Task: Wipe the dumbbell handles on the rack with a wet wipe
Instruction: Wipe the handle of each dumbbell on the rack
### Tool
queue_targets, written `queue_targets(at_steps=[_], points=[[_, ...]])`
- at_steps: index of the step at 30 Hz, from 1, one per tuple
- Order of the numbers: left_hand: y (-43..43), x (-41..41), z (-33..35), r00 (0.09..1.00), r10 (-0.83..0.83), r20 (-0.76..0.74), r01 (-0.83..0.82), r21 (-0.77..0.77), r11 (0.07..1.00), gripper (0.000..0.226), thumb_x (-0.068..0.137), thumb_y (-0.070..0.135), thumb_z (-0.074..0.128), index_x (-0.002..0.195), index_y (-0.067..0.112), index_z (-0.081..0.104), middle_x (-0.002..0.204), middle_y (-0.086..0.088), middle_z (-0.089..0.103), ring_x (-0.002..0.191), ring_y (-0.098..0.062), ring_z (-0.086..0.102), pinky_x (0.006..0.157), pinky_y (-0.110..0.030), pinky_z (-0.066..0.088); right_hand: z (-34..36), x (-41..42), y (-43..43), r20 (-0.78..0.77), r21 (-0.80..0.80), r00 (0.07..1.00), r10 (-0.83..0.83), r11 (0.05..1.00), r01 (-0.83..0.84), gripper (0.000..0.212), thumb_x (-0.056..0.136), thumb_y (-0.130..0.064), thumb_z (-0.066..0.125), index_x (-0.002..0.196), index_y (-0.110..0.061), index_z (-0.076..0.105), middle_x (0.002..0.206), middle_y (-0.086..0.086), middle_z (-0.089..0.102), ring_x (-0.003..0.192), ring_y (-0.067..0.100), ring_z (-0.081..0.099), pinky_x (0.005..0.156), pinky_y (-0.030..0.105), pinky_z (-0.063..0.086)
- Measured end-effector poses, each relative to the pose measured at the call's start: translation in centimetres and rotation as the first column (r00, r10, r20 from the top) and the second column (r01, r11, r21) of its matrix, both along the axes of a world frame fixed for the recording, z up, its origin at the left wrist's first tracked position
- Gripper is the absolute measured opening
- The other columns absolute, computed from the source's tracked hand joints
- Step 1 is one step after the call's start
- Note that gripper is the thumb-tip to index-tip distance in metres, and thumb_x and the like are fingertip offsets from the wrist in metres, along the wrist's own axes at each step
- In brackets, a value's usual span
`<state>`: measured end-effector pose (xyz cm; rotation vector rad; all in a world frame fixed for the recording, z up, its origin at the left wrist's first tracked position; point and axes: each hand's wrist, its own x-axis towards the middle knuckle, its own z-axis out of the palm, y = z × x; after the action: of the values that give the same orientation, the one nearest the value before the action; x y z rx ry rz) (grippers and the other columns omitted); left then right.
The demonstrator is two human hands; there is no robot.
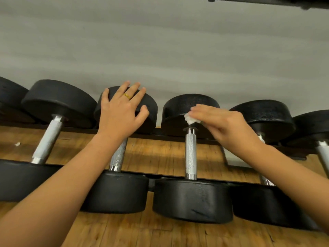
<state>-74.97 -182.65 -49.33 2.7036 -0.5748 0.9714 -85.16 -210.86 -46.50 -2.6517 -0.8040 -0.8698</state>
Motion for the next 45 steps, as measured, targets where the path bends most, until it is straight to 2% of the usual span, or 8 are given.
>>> queue_targets(at_steps=[2, 5, 10, 12, 21, 31, 39, 45], points=[[-0.1, -0.1, 0.1, 1.0, 0.001, -0.009, -0.001, -0.005, 1.0, 0.059, 0.099, 0.045, 0.034, 0.15, 0.022, 0.053, 0.159, -0.001, 0.046, 0.152, -0.022, 0.033, 0.119, -0.065, 0.022, -0.4, -1.5, 0.1, 0.004, 0.346, 0.992, -0.126, 0.931, 0.117, 0.033, 0.097, -0.013, 0.062, 0.13, -0.015, 0.066, 0.113, -0.009, 0.069, 0.101, -0.01, 0.063, 0.088, 0.008, 0.047], [-0.4, -0.3, 0.2, 1.0, 0.003, -0.02, -0.002, 0.005, 1.0, 0.059, 0.099, 0.045, 0.034, 0.151, 0.022, 0.051, 0.161, -0.002, 0.043, 0.153, -0.023, 0.03, 0.12, -0.064, 0.019, -1.3, -2.7, 0.4, -0.169, 0.585, 0.955, -0.243, 0.755, 0.296, 0.03, 0.098, -0.021, 0.063, 0.127, -0.017, 0.066, 0.106, -0.012, 0.068, 0.092, -0.007, 0.062, 0.077, 0.003, 0.046], [-0.5, -0.4, 0.3, 1.0, 0.004, -0.003, -0.004, 0.016, 1.0, 0.059, 0.099, 0.044, 0.035, 0.15, 0.02, 0.052, 0.161, -0.003, 0.043, 0.153, -0.024, 0.031, 0.121, -0.061, 0.02, -4.3, -3.5, -0.3, -0.496, 0.593, 0.851, -0.175, 0.648, 0.478, 0.021, 0.097, -0.024, 0.063, 0.115, -0.02, 0.072, 0.102, -0.007, 0.073, 0.094, 0.006, 0.069, 0.08, 0.03, 0.06], [-0.6, -0.4, 0.2, 1.0, 0.011, 0.014, -0.011, 0.023, 1.0, 0.058, 0.099, 0.044, 0.036, 0.149, 0.02, 0.053, 0.16, -0.003, 0.045, 0.152, -0.024, 0.033, 0.12, -0.06, 0.022, -5.2, -2.6, -0.3, -0.676, 0.621, 0.735, -0.047, 0.501, 0.603, 0.012, 0.095, -0.02, 0.067, 0.104, -0.017, 0.074, 0.104, -0.002, 0.071, 0.094, 0.012, 0.07, 0.076, 0.031, 0.063], [-0.5, -0.3, 0.0, 0.999, -0.002, 0.04, 0.001, 0.028, 1.0, 0.056, 0.1, 0.041, 0.038, 0.149, 0.02, 0.053, 0.158, -0.004, 0.047, 0.151, -0.024, 0.034, 0.12, -0.06, 0.025, -6.5, 0.7, 1.7, -0.715, 0.694, 0.673, 0.191, 0.081, 0.715, 0.012, 0.09, -0.011, 0.073, 0.101, -0.011, 0.072, 0.105, 0.008, 0.072, 0.094, 0.02, 0.072, 0.075, 0.032, 0.063], [-0.3, 0.0, -0.3, 0.999, 0.003, 0.055, -0.005, 0.024, 1.0, 0.054, 0.101, 0.041, 0.04, 0.149, 0.022, 0.054, 0.157, -0.001, 0.048, 0.15, -0.023, 0.035, 0.12, -0.059, 0.026, -6.6, -0.5, 2.3, -0.713, 0.701, 0.65, 0.263, 0.25, 0.668, 0.019, 0.101, -0.007, 0.054, 0.105, -0.02, 0.068, 0.108, 0.003, 0.069, 0.105, 0.02, 0.066, 0.093, 0.039, 0.058], [-0.4, -0.1, -0.3, 0.999, 0.008, 0.049, -0.009, 0.018, 1.0, 0.053, 0.101, 0.04, 0.041, 0.149, 0.022, 0.055, 0.158, -0.001, 0.047, 0.151, -0.022, 0.034, 0.121, -0.059, 0.025, -7.1, 0.6, 2.5, -0.699, 0.708, 0.684, 0.21, 0.065, 0.703, 0.01, 0.092, -0.007, 0.068, 0.097, -0.016, 0.069, 0.1, 0.003, 0.07, 0.098, 0.021, 0.07, 0.084, 0.036, 0.061], [-0.5, -0.1, -0.3, 0.999, 0.014, 0.051, -0.015, 0.022, 1.0, 0.053, 0.101, 0.04, 0.041, 0.148, 0.023, 0.055, 0.159, -0.001, 0.046, 0.151, -0.023, 0.034, 0.122, -0.06, 0.024, -6.8, -0.2, 1.4, -0.794, 0.597, 0.591, 0.145, 0.376, 0.709, 0.016, 0.095, -0.003, 0.063, 0.106, -0.002, 0.074, 0.102, 0.01, 0.071, 0.089, 0.015, 0.07, 0.06, 0.016, 0.056]])
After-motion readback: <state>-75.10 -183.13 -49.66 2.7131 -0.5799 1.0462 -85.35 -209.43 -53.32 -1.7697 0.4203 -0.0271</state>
